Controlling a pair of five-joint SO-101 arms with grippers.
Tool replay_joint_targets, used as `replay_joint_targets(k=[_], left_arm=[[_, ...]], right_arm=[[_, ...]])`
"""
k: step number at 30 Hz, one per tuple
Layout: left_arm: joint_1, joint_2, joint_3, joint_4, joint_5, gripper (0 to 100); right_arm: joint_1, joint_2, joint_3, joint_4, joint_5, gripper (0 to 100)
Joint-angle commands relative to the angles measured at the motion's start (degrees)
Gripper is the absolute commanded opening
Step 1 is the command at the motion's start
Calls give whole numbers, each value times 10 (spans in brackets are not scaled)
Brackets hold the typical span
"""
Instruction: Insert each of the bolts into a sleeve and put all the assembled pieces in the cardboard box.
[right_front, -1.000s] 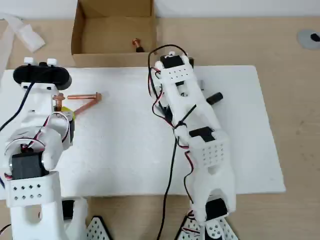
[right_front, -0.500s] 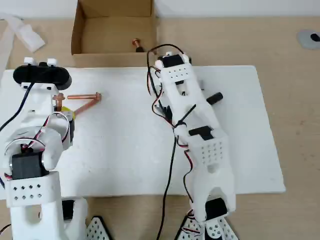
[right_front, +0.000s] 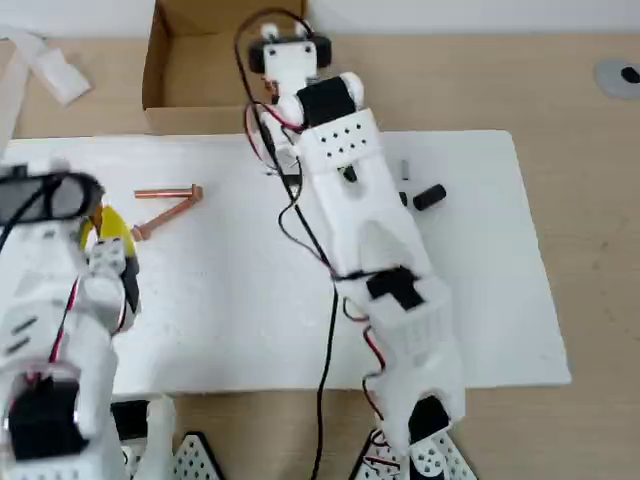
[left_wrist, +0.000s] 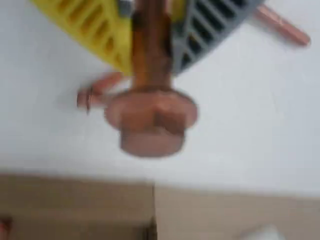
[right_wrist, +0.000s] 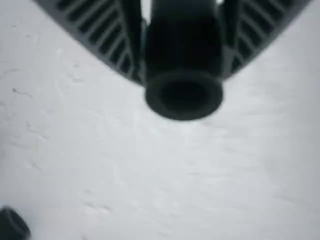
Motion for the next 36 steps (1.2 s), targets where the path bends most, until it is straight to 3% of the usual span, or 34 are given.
replay_joint_targets(k=[1, 10, 16, 23, 29, 36], left_arm=[[-9, -60, 25, -30, 4, 9], [-9, -175, 117, -108, 4, 9], [-4, -206, 163, -164, 4, 9], [-4, -206, 178, -178, 8, 9], [-4, -205, 178, -179, 62, 9], [6, -204, 178, -229, 89, 9]], right_arm=[[-27, -124, 7, 14, 15, 9], [-70, -371, 234, 8, 46, 9], [-65, -558, 460, -81, 89, 9], [-65, -806, 800, -292, 136, 9], [-65, -1020, 1081, -515, 185, 9], [-67, -1120, 1196, -637, 185, 9]])
